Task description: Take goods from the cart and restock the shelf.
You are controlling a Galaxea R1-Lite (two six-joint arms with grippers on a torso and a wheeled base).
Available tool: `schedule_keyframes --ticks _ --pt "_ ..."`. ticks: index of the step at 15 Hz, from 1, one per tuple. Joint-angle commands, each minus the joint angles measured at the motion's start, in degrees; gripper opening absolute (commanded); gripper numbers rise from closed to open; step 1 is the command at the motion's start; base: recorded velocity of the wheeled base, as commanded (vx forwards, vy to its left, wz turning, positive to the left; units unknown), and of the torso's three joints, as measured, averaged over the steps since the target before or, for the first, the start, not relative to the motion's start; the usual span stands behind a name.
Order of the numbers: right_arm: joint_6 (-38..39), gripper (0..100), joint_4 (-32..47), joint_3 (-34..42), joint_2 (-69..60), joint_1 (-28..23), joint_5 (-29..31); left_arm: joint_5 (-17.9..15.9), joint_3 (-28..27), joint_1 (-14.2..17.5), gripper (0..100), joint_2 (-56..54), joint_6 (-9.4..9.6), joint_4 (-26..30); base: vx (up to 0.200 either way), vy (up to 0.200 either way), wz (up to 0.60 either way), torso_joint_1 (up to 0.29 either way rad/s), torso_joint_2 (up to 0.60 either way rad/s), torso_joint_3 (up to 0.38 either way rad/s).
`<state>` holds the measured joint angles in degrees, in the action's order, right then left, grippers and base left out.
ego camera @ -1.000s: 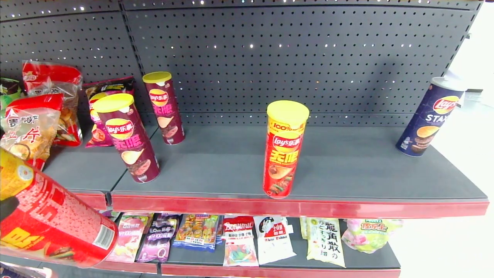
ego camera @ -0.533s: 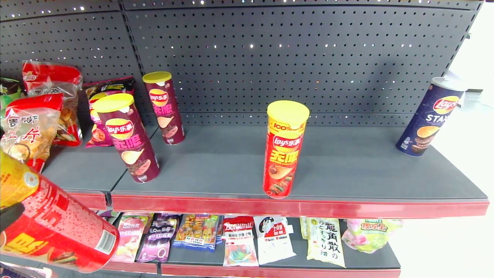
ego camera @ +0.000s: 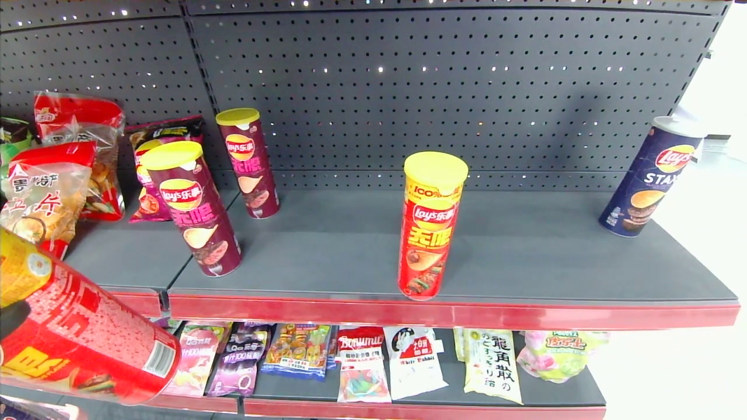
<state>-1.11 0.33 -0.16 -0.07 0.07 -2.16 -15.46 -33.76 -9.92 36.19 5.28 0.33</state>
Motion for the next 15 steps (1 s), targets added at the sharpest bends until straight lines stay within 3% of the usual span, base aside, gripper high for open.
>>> schedule_keyframes --ticks 1,8,13,15 --pt "1.2 100 -0.42 0.16 0.07 0.01 0.05 -0.01 0.45 -0.01 0 -0.51 -0.01 0.02 0.0 0.0 0.0 0.0 0.0 0.0" --pt "1.2 100 -0.42 0.16 0.07 0.01 -0.04 -0.01 1.59 -0.01 0 -0.6 -0.01 0.02 0.0 0.0 0.0 0.0 0.0 0.0" --pt "1.2 100 -0.42 0.16 0.07 0.01 -0.04 -0.01 2.12 -0.01 0 -0.25 -0.01 0.02 0.0 0.0 -0.6 0.004 0.0 0.001" --pt "1.29 100 -0.42 0.16 0.07 0.01 -0.04 -0.01 2.12 -0.01 0 0.1 -0.01 0.02 0.0 0.0 0.0 0.0 0.0 0.0"
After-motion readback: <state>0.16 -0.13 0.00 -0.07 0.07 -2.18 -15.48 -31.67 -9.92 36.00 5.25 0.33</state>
